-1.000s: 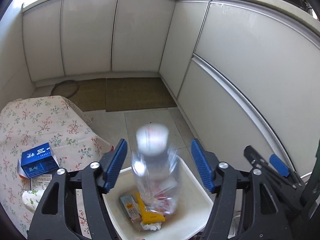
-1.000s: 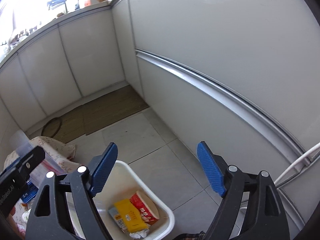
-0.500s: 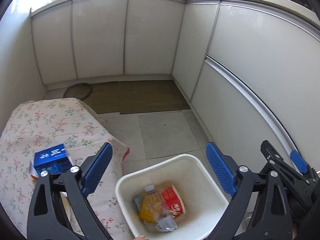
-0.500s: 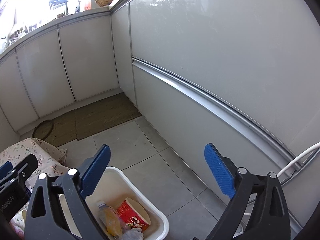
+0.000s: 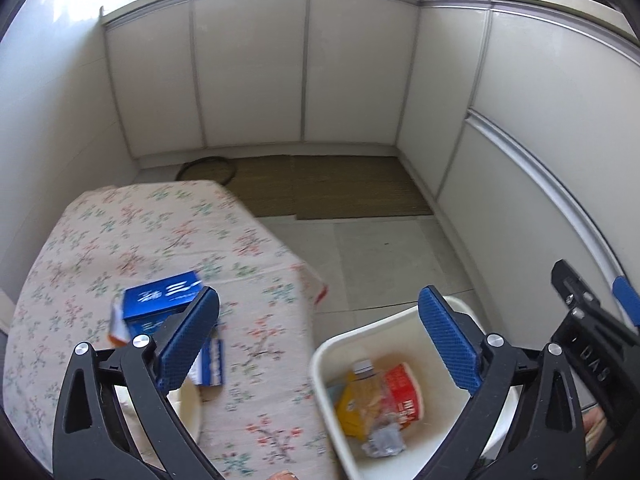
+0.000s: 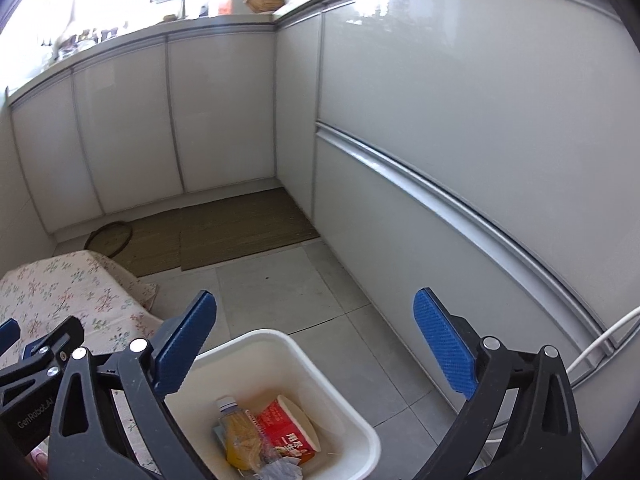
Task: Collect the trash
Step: 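Move both tools back over the table toward the cup and blue box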
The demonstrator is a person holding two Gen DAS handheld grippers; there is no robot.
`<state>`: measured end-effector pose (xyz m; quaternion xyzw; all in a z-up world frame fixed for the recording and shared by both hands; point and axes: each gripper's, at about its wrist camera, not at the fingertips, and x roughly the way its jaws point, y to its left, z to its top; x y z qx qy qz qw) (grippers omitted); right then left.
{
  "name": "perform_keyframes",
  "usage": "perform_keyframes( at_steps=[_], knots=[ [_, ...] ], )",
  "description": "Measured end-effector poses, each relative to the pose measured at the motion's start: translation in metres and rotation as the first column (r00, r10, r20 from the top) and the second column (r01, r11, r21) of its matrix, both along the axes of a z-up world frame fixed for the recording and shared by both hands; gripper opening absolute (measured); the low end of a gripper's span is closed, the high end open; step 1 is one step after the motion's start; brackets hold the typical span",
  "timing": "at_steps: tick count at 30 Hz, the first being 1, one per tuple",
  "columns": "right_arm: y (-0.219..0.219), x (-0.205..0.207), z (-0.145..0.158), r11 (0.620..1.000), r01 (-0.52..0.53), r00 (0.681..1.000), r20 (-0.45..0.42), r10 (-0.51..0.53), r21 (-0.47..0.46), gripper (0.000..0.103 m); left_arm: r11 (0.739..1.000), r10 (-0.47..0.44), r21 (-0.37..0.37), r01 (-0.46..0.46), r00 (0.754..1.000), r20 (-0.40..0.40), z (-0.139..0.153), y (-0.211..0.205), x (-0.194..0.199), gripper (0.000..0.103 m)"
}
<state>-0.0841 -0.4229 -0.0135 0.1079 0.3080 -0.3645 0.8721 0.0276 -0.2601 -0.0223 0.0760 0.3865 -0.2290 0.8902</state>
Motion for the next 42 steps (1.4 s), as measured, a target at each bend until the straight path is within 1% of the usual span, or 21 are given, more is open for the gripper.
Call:
perform_keyframes(
  at_steps=[6,9,12,14,16,18,21,23,24,25,28,29,30,31,33,35,36,37,38,40,42],
  knots=[
    [0.026,0.019,-0.001,0.997,-0.072,0.997,-0.033,0.072,-0.024,0.096,0.997,0.051,0.065,-0.05,0.998,-0.021,-0.018,0.034,0.01,0.096],
    [0.04,0.03,-0.004,0.993,-0.112,0.992,-0.054,0.11,-0.031,0.096,0.994,0.049,0.097,-0.046,0.998,-0.035,-0.025,0.048,0.014,0.096],
    [0.052,0.039,-0.006,0.988,-0.147,0.986,-0.08,0.143,-0.044,0.096,0.989,-0.004,0.149,0.01,0.999,-0.04,-0.032,0.06,0.018,0.096],
    [0.058,0.043,-0.007,0.985,-0.164,0.983,-0.092,0.159,-0.051,0.096,0.979,-0.061,0.191,0.069,0.997,-0.046,-0.038,0.067,0.02,0.096],
    [0.064,0.047,-0.008,0.982,-0.18,0.979,-0.103,0.174,-0.053,0.096,0.962,-0.123,0.238,0.137,0.99,-0.074,-0.046,0.073,0.023,0.096],
    [0.069,0.052,-0.009,0.979,-0.193,0.976,-0.113,0.186,-0.056,0.096,0.934,-0.19,0.281,0.222,0.972,-0.135,-0.057,0.079,0.026,0.096],
    [0.075,0.06,-0.011,0.975,-0.213,0.97,-0.131,0.204,-0.056,0.096,0.898,-0.262,0.305,0.316,0.943,-0.207,-0.07,0.091,0.03,0.096],
    [0.08,0.066,-0.012,0.973,-0.227,0.966,-0.141,0.218,-0.048,0.096,0.859,-0.327,0.325,0.396,0.912,-0.247,-0.077,0.098,0.027,0.096],
    [0.082,0.069,-0.013,0.972,-0.232,0.964,-0.145,0.224,-0.045,0.096,0.835,-0.359,0.341,0.432,0.897,-0.256,-0.08,0.101,0.025,0.096],
    [0.085,0.072,-0.014,0.97,-0.239,0.962,-0.149,0.23,-0.045,0.096,0.807,-0.393,0.362,0.467,0.882,-0.261,-0.083,0.104,0.022,0.096],
    [0.093,0.08,-0.017,0.965,-0.257,0.956,-0.162,0.247,-0.047,0.096,0.691,-0.505,0.428,0.583,0.812,-0.291,-0.091,0.11,0.011,0.096],
    [0.094,0.083,-0.018,0.964,-0.261,0.954,-0.165,0.25,-0.046,0.096,0.645,-0.54,0.446,0.62,0.783,-0.307,-0.095,0.111,0.007,0.096],
    [0.097,0.087,-0.019,0.963,-0.266,0.952,-0.17,0.255,-0.044,0.096,0.607,-0.564,0.463,0.646,0.761,-0.321,-0.099,0.111,0.004,0.096],
    [0.099,0.09,-0.02,0.962,-0.27,0.95,-0.175,0.259,-0.04,0.096,0.577,-0.58,0.478,0.662,0.744,-0.332,-0.103,0.11,0.003,0.096],
    [0.102,0.095,-0.022,0.961,-0.275,0.947,-0.181,0.265,-0.032,0.096,0.532,-0.594,0.512,0.674,0.728,-0.341,-0.113,0.107,0.004,0.096],
    [0.105,0.101,-0.024,0.961,-0.276,0.946,-0.186,0.267,-0.026,0.096,0.501,-0.604,0.528,0.686,0.714,-0.354,-0.121,0.103,0.007,0.096],
    [0.105,0.102,-0.024,0.961,-0.276,0.945,-0.188,0.267,-0.025,0.096,0.49,-0.61,0.529,0.693,0.706,-0.36,-0.125,0.101,0.01,0.096],
    [0.106,0.104,-0.024,0.961,-0.275,0.945,-0.191,0.266,-0.023,0.096,0.485,-0.612,0.529,0.697,0.702,-0.364,-0.127,0.099,0.013,0.096],
    [0.106,0.105,-0.025,0.961,-0.274,0.945,-0.193,0.265,-0.022,0.096,0.482,-0.612,0.527,0.7,0.699,-0.369,-0.13,0.097,0.017,0.096],
    [0.107,0.109,-0.028,0.962,-0.271,0.944,-0.201,0.262,-0.016,0.096,0.485,-0.61,0.521,0.703,0.698,-0.374,-0.135,0.096,0.022,0.095],
    [0.109,0.114,-0.031,0.963,-0.27,0.942,-0.209,0.262,-0.01,0.096,0.504,-0.603,0.498,0.706,0.7,-0.382,-0.138,0.098,0.026,0.089]
  ],
)
